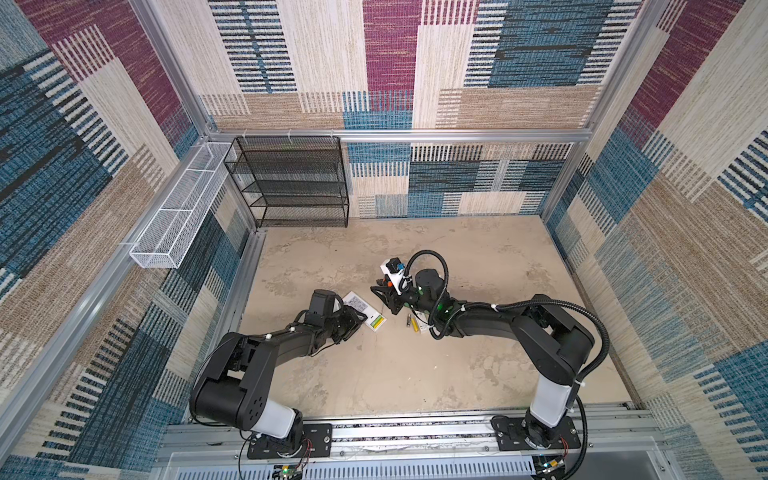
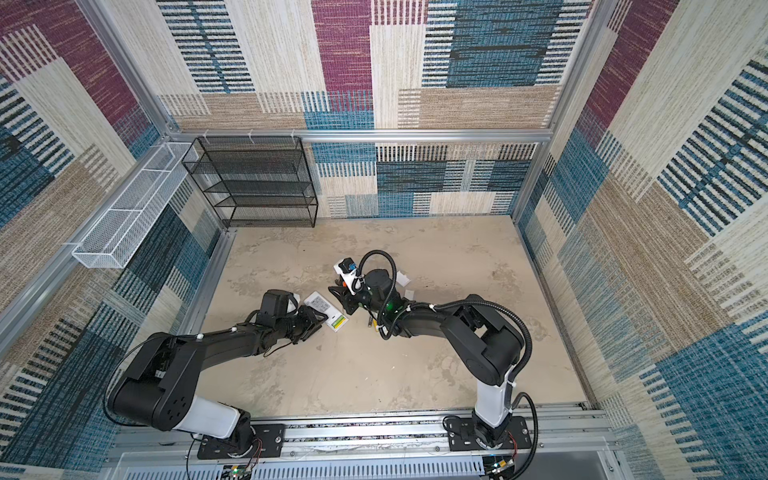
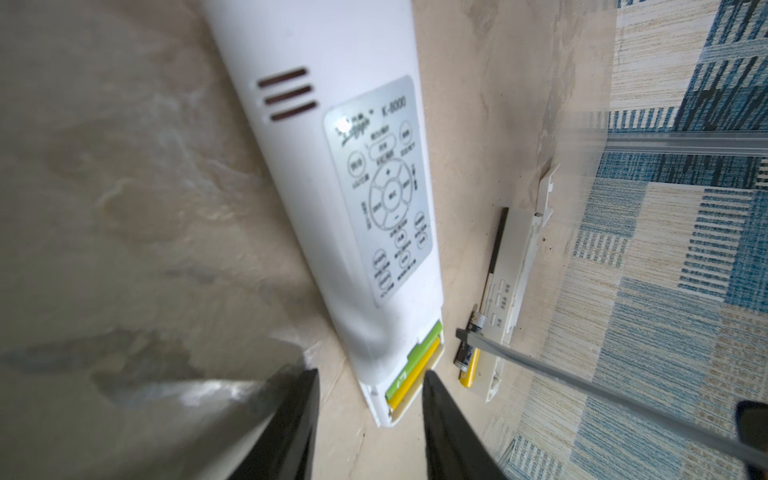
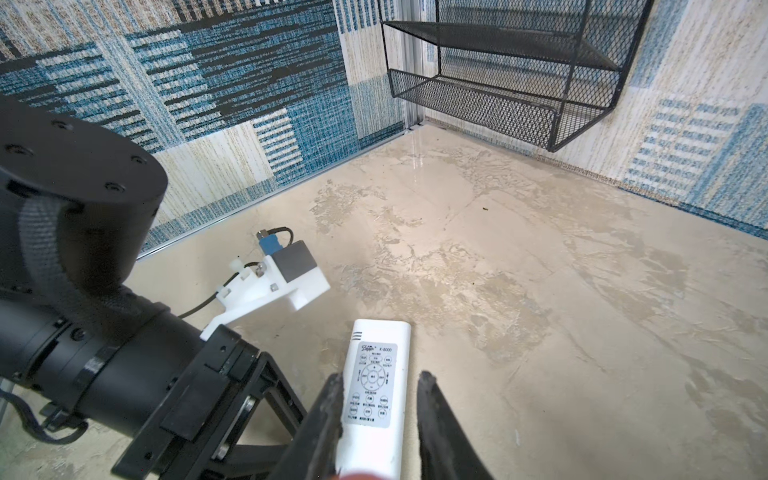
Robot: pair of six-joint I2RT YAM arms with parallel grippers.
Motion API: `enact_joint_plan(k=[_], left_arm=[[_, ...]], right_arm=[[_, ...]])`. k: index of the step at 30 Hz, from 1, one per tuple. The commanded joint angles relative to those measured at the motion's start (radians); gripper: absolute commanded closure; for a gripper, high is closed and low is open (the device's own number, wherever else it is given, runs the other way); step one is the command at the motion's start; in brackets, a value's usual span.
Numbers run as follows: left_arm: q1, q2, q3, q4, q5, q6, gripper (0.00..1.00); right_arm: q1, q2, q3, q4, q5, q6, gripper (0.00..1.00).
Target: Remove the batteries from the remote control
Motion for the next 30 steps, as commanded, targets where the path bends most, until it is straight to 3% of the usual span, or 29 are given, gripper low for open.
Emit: enact_joint_plan(k=[1, 23, 30], left_arm=[[0.002, 0.007, 0.008, 0.024, 0.01, -0.01, 0.57], [0.001, 0.059, -0.012, 0.077, 0.033, -0.039, 0.62], [0.003, 0.065, -0.023, 0.07, 0.019, -0.048, 0.66]], right_arm=[[-0.001, 0.005, 0.009, 0.028, -0.014, -0.013, 1.0], [-0.001, 0.04, 0.014, 0.021, -0.031, -0.022, 1.0], [-0.001, 0.027, 0.053, -0.072, -0.028, 0.007, 1.0]])
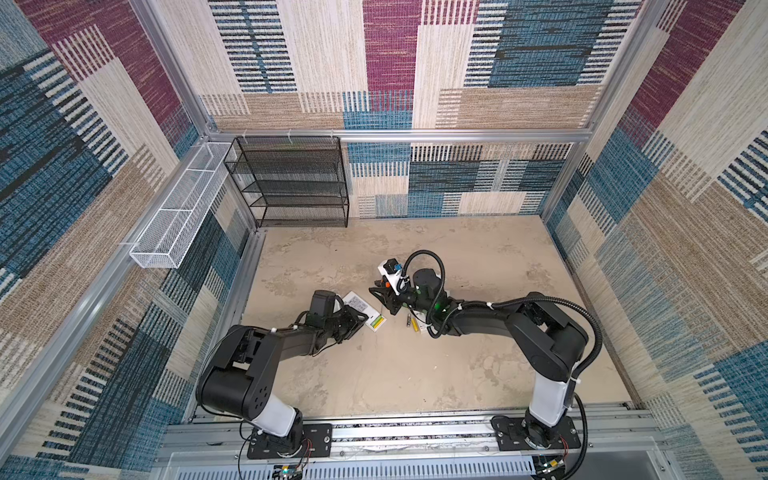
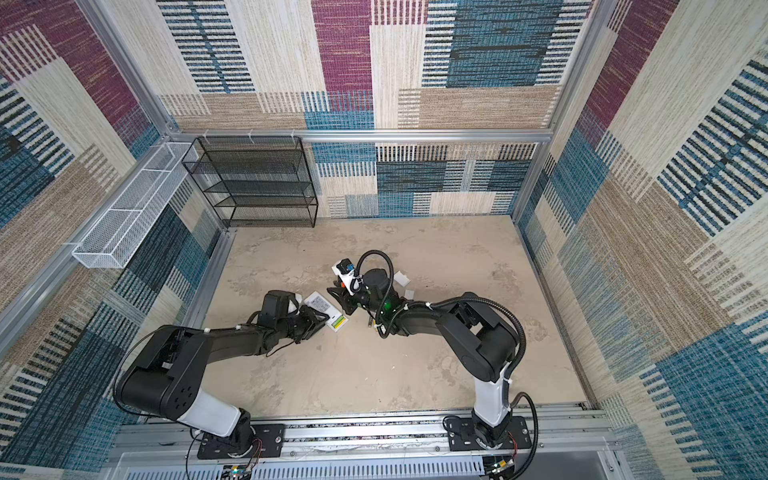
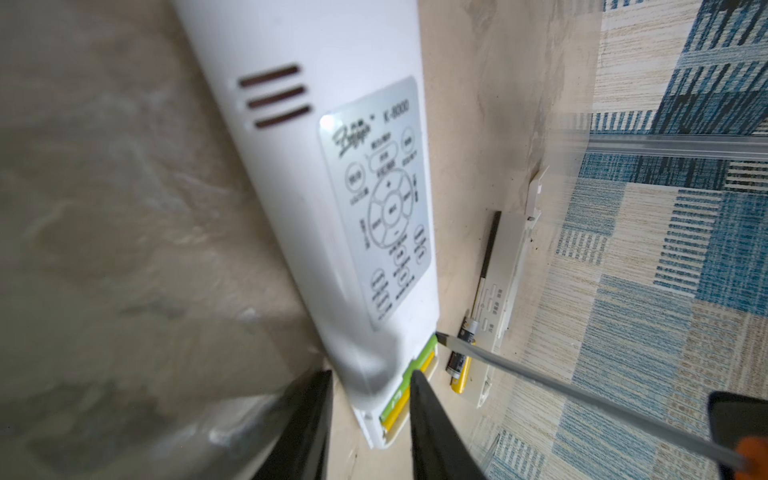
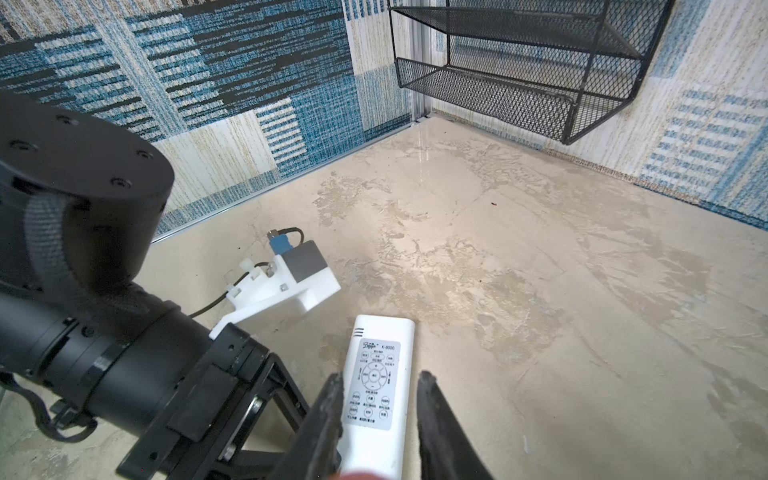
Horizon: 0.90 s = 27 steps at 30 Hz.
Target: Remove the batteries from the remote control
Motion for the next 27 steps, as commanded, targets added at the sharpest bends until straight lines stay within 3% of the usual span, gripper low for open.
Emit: enact_joint_plan(k=[1, 21, 27], left_arm=[[0.0, 0.01, -0.009, -0.027, -0.018, -0.022, 0.66], [-0.035, 0.055, -0.043, 0.004, -0.074, -0.106, 0.72], [-0.049, 0.055, -0.052, 0.005, -0.09, -0.122, 0.75]], right_arm=[[0.0, -0.003, 0.03, -0.067, -0.003, 0.022, 1.0], [0.003, 0.085, 0.054, -0.092, -0.028, 0.086, 1.0], [0.005, 0.058, 0.016, -0.072, 0.053, 0.171, 1.0]])
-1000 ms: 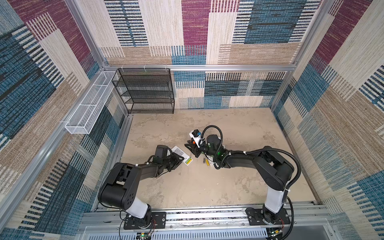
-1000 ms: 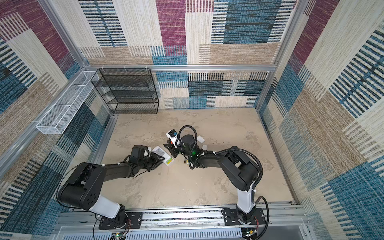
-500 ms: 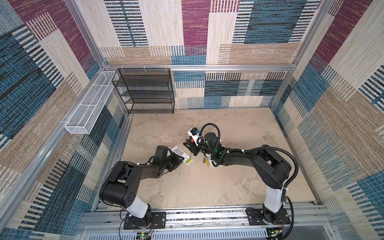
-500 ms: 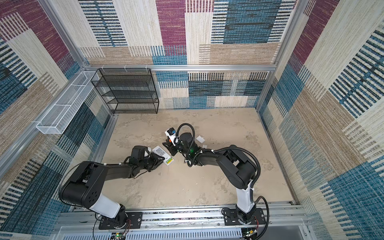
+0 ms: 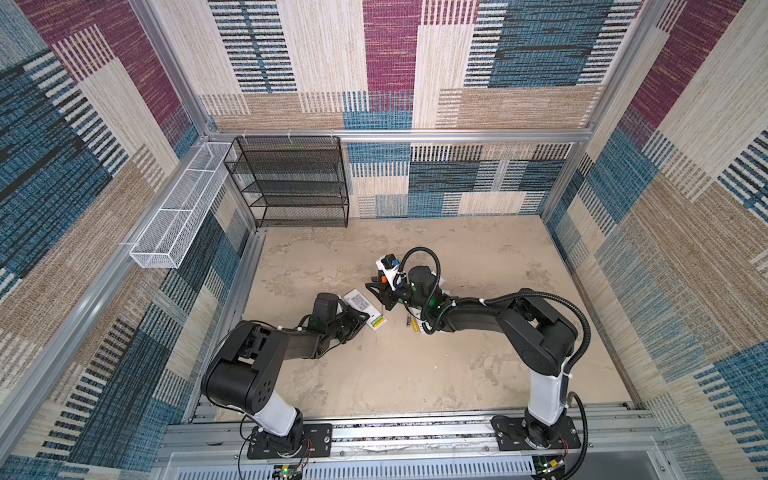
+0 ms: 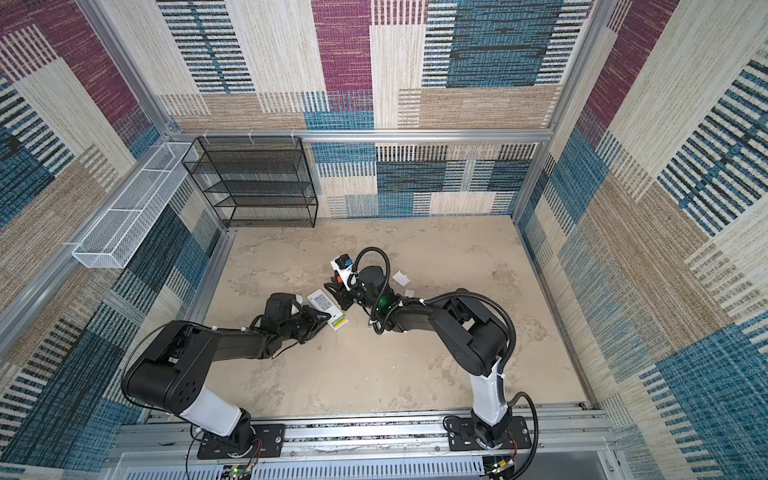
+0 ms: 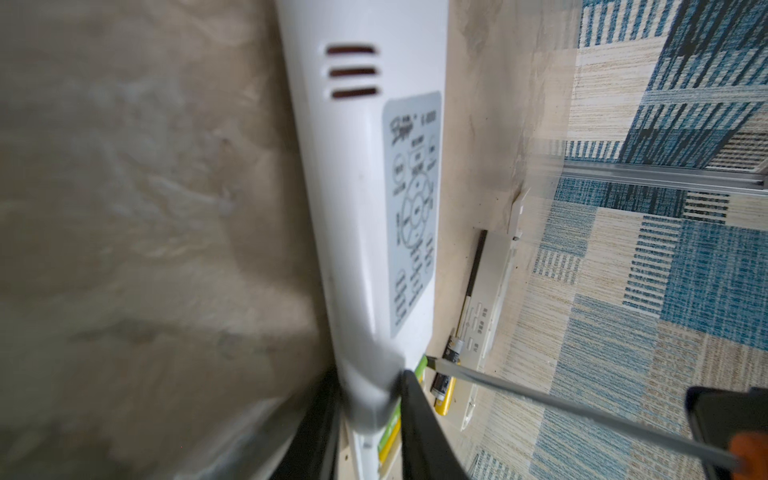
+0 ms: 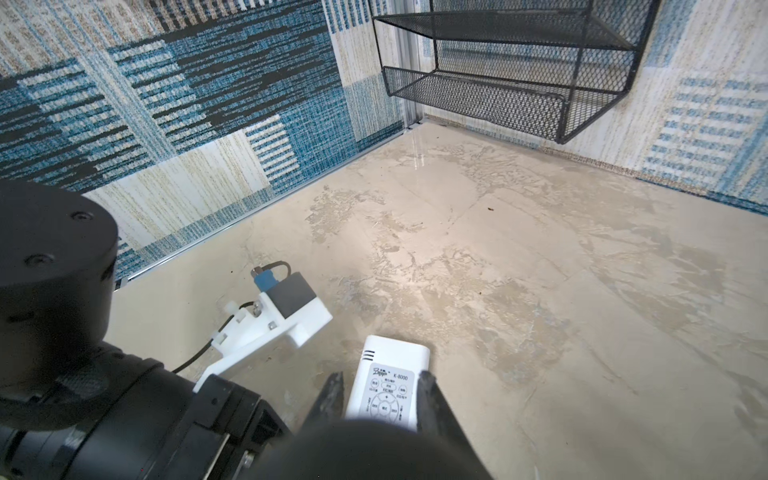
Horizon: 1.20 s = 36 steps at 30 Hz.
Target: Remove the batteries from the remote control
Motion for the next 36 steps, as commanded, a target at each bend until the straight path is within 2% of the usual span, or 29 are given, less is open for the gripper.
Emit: enact_joint_plan(k=[1, 6, 12, 26, 36], left_arm=[[-0.017, 0.013, -0.013, -0.142, -0.045, -0.018, 0.75], [-0.042, 0.011, -0.034, -0.124, -0.066, -0.049, 0.78], [-0.061, 0.008, -0.064, -0.097, -0.09, -0.085, 0.82], [-0.072, 0.009, -0.087, -0.068, -0.101, -0.115, 0.89], [-0.072, 0.016, -0.095, -0.038, -0.098, -0.12, 0.9]], right_arm=[[0.006, -0.006, -0.032, -0.099, 0.043, 0.107, 1.0], [0.006, -0.019, -0.089, -0.028, 0.135, 0.246, 1.0], [0.007, -0.013, -0.132, 0.053, 0.191, 0.38, 1.0], [-0.035, -0.022, -0.177, 0.132, 0.141, 0.602, 1.0], [-0.05, -0.026, -0.194, 0.169, 0.113, 0.661, 1.0]])
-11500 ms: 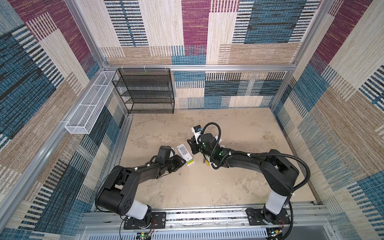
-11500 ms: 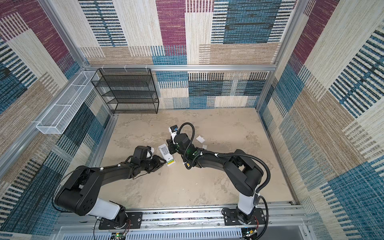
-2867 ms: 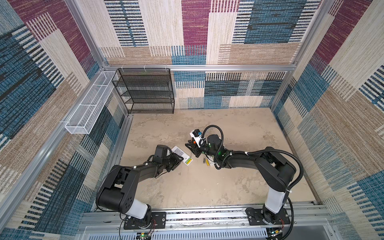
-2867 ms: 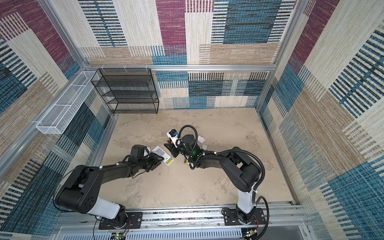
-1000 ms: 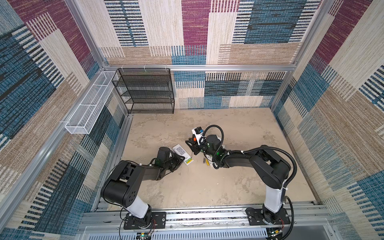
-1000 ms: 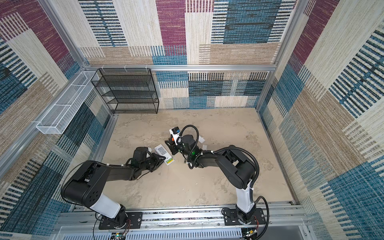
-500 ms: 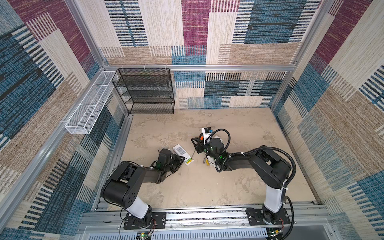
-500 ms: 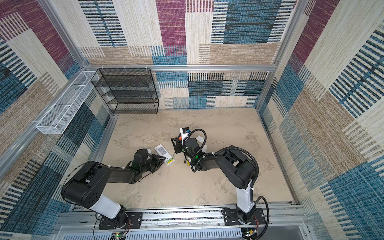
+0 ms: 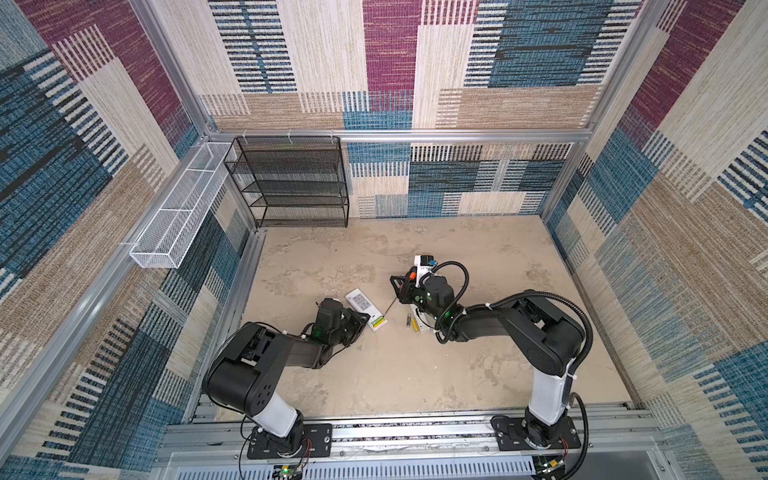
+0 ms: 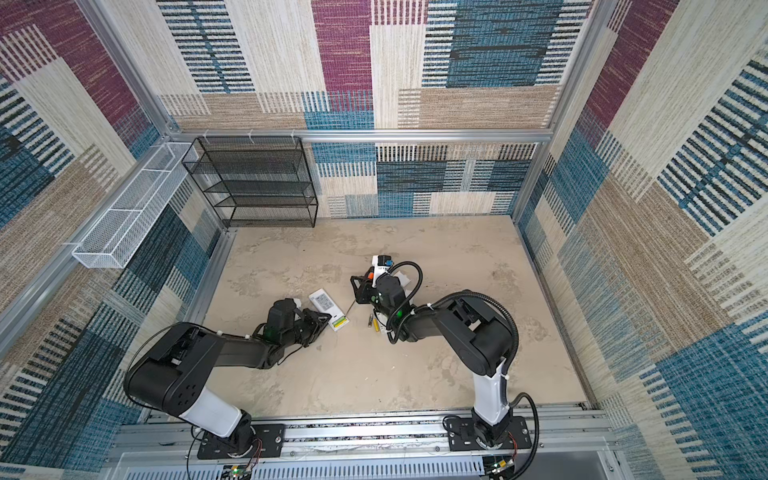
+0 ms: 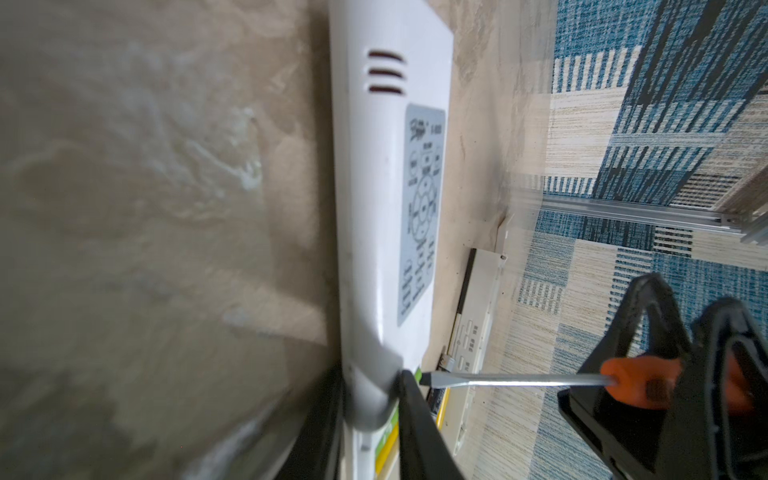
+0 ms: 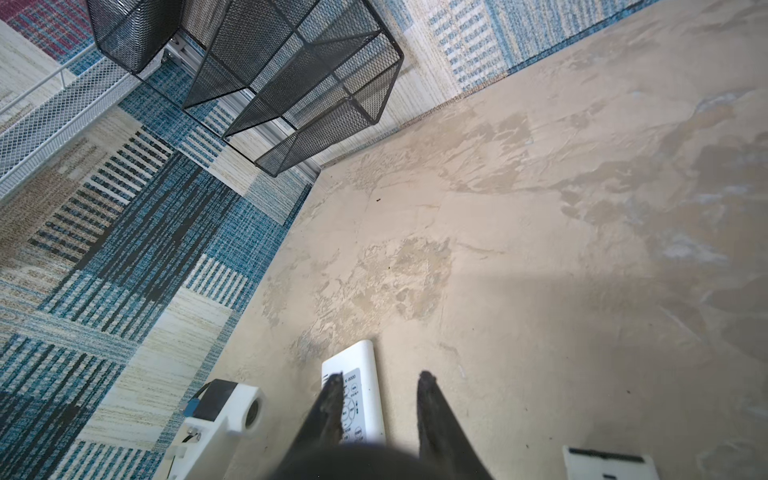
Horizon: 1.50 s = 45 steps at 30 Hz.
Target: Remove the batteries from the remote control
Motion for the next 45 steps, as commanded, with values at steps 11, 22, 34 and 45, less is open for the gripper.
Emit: enact_joint_plan(k=[11, 22, 34, 45], left_arm=[[-0.007, 0.018, -0.025, -0.184, 0.023, -0.003, 0.92], [-0.006, 0.019, -0.026, -0.175, 0.031, 0.008, 0.92], [-0.006, 0.018, -0.014, -0.188, 0.031, 0.019, 0.93], [-0.006, 0.015, -0.005, -0.204, 0.031, 0.025, 0.95]], right_arm=[[-0.011, -0.024, -0.03, 0.022, -0.144, 0.136, 1.0], [-0.009, -0.082, -0.004, -0.005, -0.085, -0.167, 1.0], [0.022, -0.039, 0.074, -0.024, -0.149, -0.457, 1.0], [0.033, -0.022, 0.078, -0.047, -0.169, -0.494, 1.0]])
